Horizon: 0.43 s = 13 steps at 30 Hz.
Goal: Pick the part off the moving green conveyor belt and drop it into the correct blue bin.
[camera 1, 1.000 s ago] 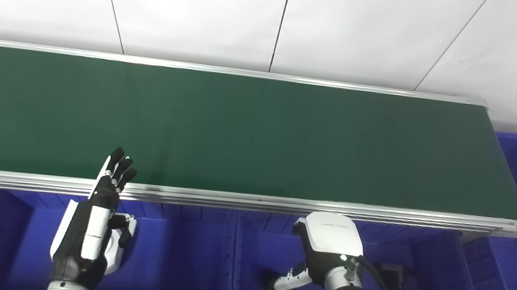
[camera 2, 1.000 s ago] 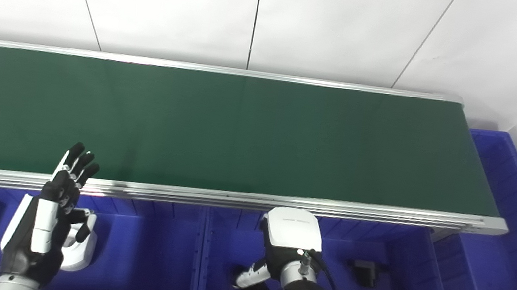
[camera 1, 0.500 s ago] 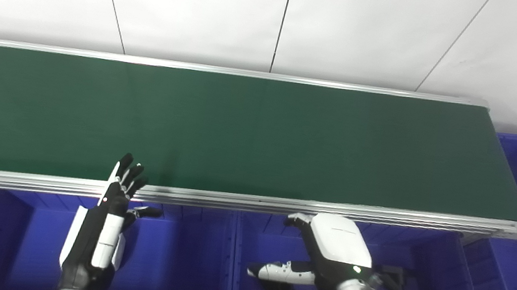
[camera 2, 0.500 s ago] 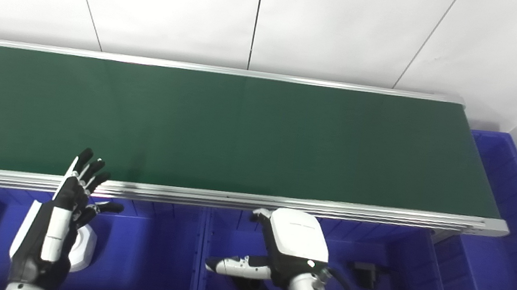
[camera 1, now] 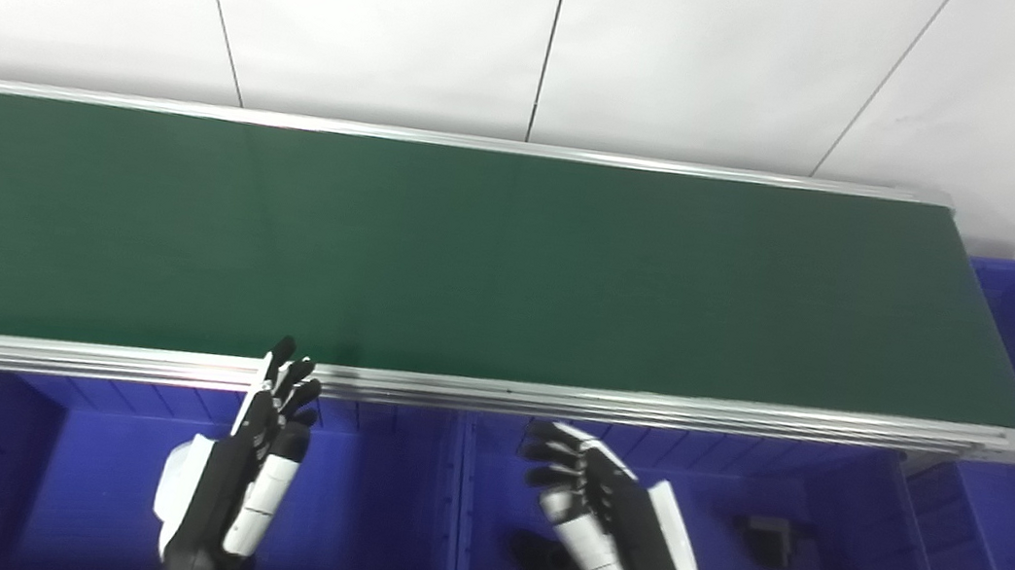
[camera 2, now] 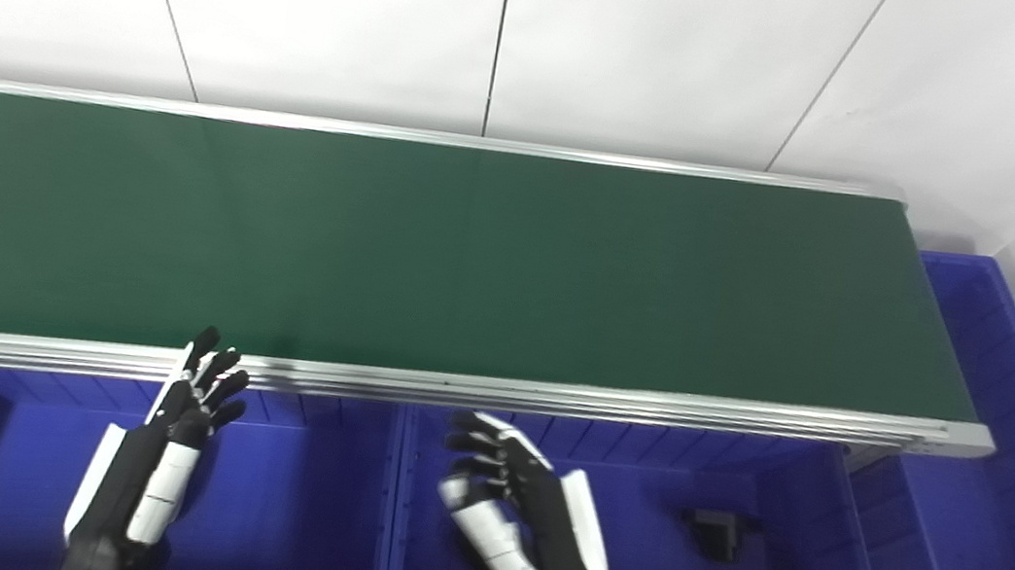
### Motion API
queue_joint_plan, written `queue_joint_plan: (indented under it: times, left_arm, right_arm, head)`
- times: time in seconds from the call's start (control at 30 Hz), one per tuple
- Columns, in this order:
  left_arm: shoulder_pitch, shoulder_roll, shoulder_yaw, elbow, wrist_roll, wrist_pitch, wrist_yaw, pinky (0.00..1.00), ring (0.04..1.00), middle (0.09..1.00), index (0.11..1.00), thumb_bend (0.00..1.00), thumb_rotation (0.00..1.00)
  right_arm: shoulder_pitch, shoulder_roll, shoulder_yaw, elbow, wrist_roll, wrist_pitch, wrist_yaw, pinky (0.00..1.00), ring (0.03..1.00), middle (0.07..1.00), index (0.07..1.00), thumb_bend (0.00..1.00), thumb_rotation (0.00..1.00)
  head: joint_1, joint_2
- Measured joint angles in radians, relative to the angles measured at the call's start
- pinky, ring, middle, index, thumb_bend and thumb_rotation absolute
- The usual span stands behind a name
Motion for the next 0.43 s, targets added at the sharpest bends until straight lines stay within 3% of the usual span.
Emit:
queue_joint_plan:
  times: [0.13, 0.27, 0.43]
  left_arm:
    - [0.013, -0.023, -0.011, 0.000, 0.044, -0.040, 0.029, 0.97, 0.967, 0.998, 1.000, 0.62, 0.99]
    - [0.027, -0.042, -0.024, -0.002, 0.082, -0.093, 0.051, 1.00, 0.986, 1.000, 1.000, 0.61, 1.00]
    - [0.031, -0.046, -0.023, -0.002, 0.103, -0.126, 0.066, 1.00, 0.994, 1.000, 1.000, 0.62, 1.00]
  right_arm:
    - [-0.019, 0.003, -0.034, 0.104, 0.115, -0.142, -0.093, 0.76, 0.799, 0.850, 0.850, 0.80, 1.00]
    - [-0.057, 0.004, -0.036, 0.147, 0.162, -0.284, -0.169, 0.82, 0.849, 0.898, 0.888, 0.82, 1.00]
    - [-0.075, 0.001, -0.027, 0.170, 0.153, -0.335, -0.211, 0.85, 0.867, 0.914, 0.892, 0.82, 1.00]
  head:
    - [0.022, 0.000]
    - [0.034, -0.002]
    - [0.043, -0.005]
